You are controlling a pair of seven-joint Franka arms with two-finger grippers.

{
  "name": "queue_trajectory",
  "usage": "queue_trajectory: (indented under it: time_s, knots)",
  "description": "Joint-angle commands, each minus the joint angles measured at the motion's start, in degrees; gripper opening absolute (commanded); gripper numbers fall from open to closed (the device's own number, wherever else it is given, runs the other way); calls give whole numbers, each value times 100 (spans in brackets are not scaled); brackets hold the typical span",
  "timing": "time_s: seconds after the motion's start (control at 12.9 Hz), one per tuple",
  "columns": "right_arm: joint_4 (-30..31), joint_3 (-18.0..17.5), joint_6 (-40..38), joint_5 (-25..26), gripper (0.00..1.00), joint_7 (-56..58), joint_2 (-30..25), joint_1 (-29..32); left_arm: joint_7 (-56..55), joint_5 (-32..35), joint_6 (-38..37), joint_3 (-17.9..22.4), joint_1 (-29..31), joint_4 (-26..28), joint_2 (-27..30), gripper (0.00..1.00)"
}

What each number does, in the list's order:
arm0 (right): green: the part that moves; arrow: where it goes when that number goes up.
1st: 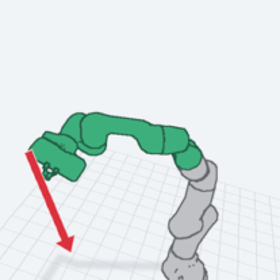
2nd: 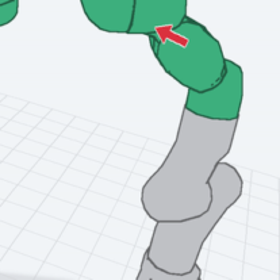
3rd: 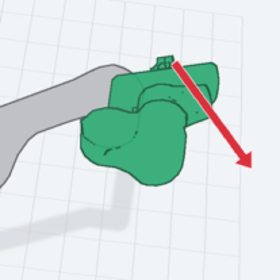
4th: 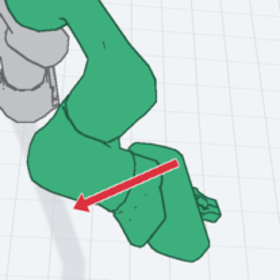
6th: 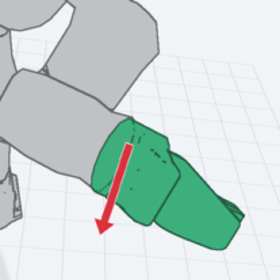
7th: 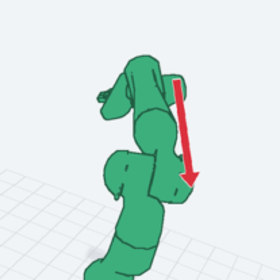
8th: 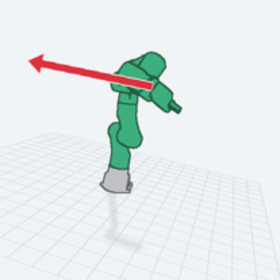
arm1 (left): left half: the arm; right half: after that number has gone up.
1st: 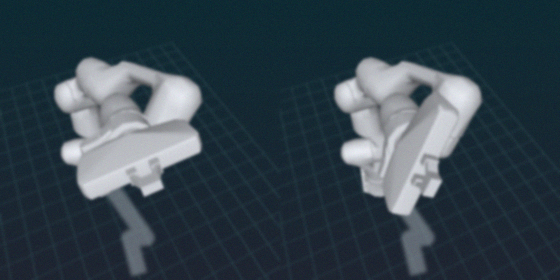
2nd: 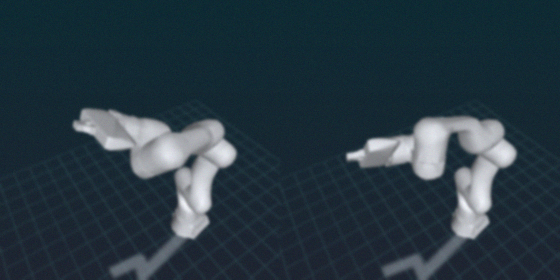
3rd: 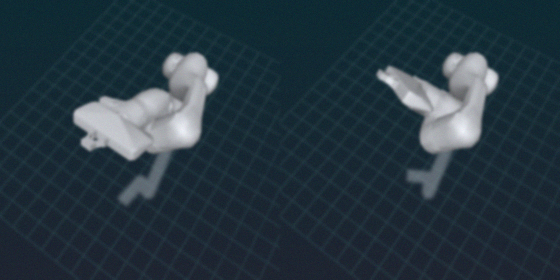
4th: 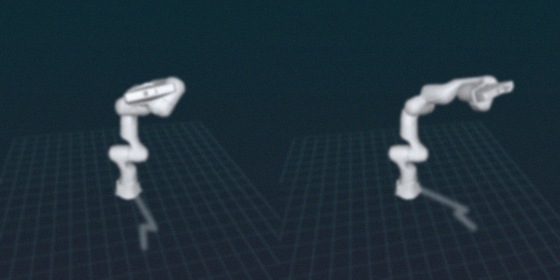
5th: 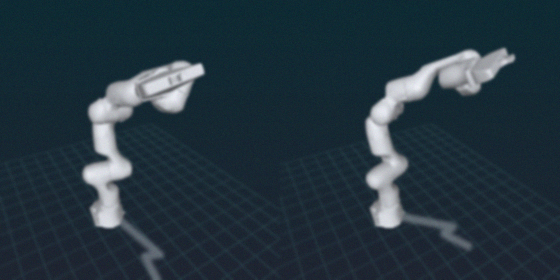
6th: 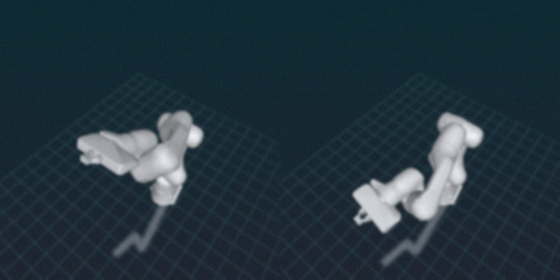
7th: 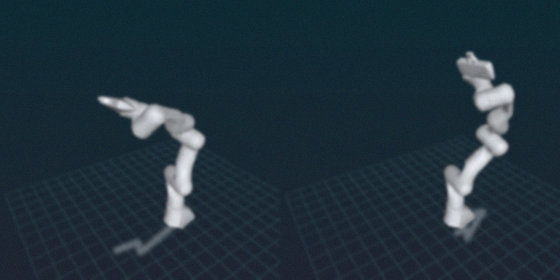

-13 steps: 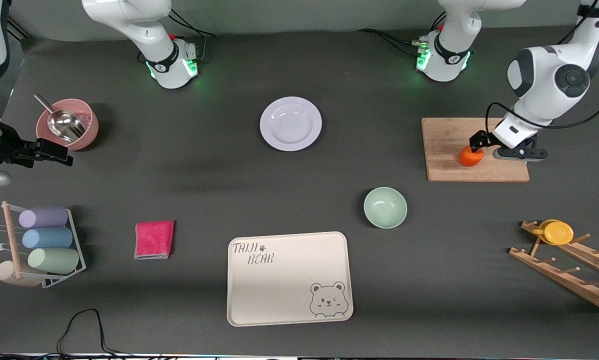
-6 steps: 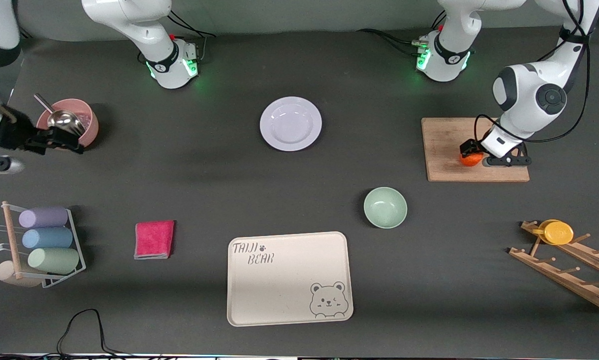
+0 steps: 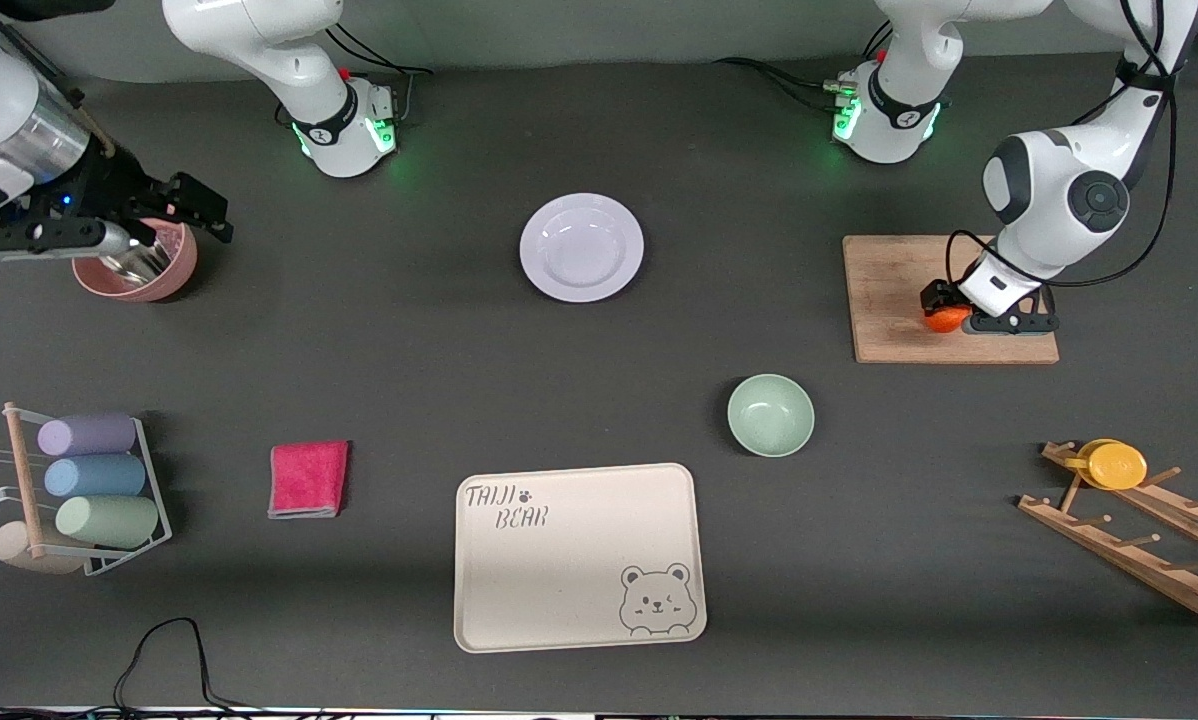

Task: Place orange and plate with both arms
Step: 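Grasp the orange with the left gripper while the right gripper reaches the plate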

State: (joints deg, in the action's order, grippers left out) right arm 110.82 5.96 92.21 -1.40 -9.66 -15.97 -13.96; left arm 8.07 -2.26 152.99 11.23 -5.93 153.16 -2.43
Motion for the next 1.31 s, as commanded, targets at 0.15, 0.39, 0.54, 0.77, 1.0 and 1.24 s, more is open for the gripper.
queue_trajectory:
  time_s: [0.15, 0.39, 0.54, 0.77, 1.0, 1.24]
  knots:
    - [862, 37, 386, -27, 100, -563, -706, -563, 116, -126, -119, 2, -49, -76, 119, 0]
    - [1010, 98, 386, -772, 100, -528, -715, -599, -33, -152, -1363, -86, -57, -619, 689, 0]
    - [1404, 377, 560, -1404, 100, -275, -819, -599, -549, -161, -2138, -260, -57, -1154, 972, 0]
    - [2125, 730, 947, -2319, 100, 947, -899, -599, -1717, -170, -3343, -1015, -75, -2227, 902, 0]
    - [3169, 905, 1666, -3389, 100, 2104, -908, -599, -2815, -449, -3793, -1569, -285, -2624, 894, 0]
    - [4155, 915, 2519, -4769, 100, 3728, -707, -608, -4221, -512, -3811, -2158, -741, -2826, 858, 0]
